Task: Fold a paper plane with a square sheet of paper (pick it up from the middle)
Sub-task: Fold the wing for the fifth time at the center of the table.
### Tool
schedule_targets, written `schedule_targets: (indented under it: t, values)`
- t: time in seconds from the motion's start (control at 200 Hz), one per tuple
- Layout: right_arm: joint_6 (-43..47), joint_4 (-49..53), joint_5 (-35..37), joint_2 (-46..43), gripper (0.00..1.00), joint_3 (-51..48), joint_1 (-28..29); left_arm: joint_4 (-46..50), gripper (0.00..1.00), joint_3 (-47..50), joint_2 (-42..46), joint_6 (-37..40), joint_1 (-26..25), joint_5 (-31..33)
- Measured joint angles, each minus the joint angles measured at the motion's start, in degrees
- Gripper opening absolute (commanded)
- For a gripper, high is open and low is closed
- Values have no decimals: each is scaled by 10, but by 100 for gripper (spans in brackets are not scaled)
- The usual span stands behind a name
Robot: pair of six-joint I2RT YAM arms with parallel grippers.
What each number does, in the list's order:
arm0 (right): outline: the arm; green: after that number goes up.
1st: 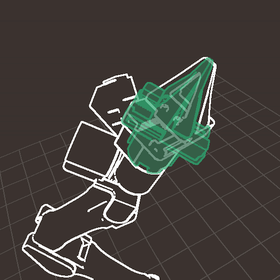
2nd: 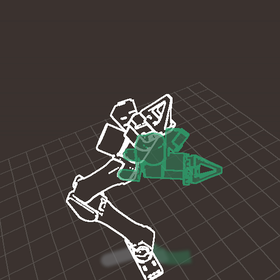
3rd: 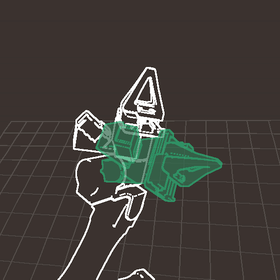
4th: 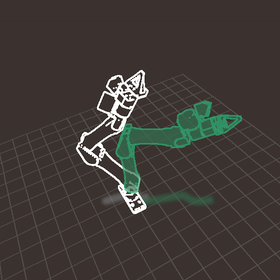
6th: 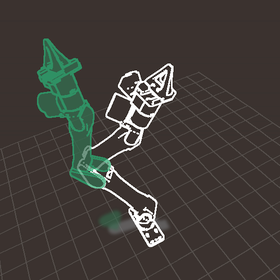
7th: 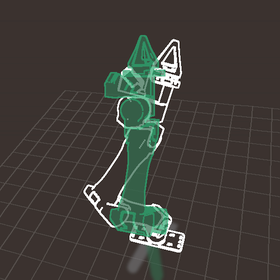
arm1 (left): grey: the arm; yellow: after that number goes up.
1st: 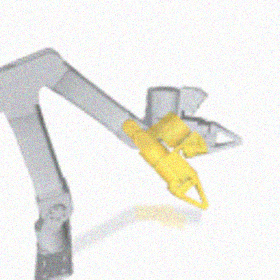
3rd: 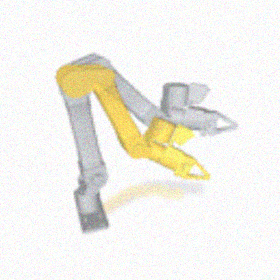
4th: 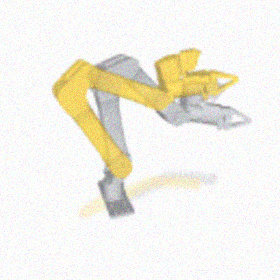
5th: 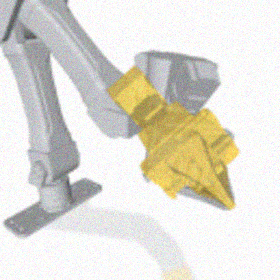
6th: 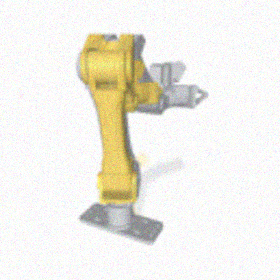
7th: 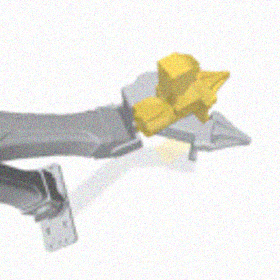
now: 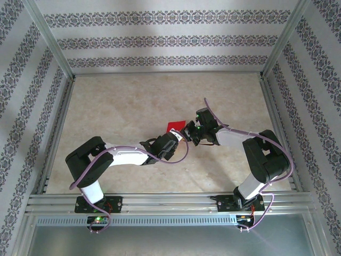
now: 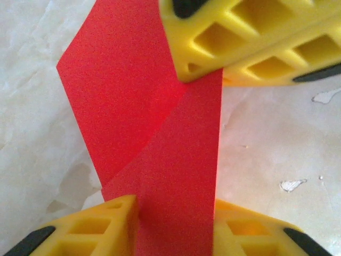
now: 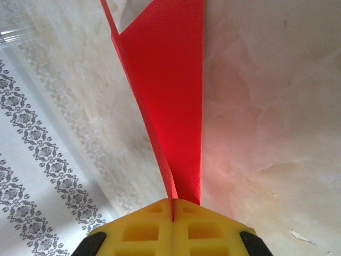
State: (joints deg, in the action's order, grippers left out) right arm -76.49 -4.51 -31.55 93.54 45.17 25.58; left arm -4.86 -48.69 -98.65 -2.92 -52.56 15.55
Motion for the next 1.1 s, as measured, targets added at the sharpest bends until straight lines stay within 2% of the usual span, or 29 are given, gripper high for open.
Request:
schedule_targets:
  t: [0.35,0.43,0.55,0.64,0.854,1.099]
  values:
    - [-3,0,-9,4,15,0,-7,-8,11,0,0,4,0,0]
    - [-3,0,-9,4,22,0,-7,-8,9,0,-2,4,0,0]
    - [-2,2,-10,4,39,0,-9,-9,4,0,-4,4,0,-1]
    - [1,6,-9,4,48,0,-15,-12,0,1,-6,3,0,-2]
    - [18,22,-6,-6,56,0,-32,-22,0,8,-8,-6,0,-7]
    - [41,38,2,-23,59,0,-45,-45,0,23,-9,-45,0,-25]
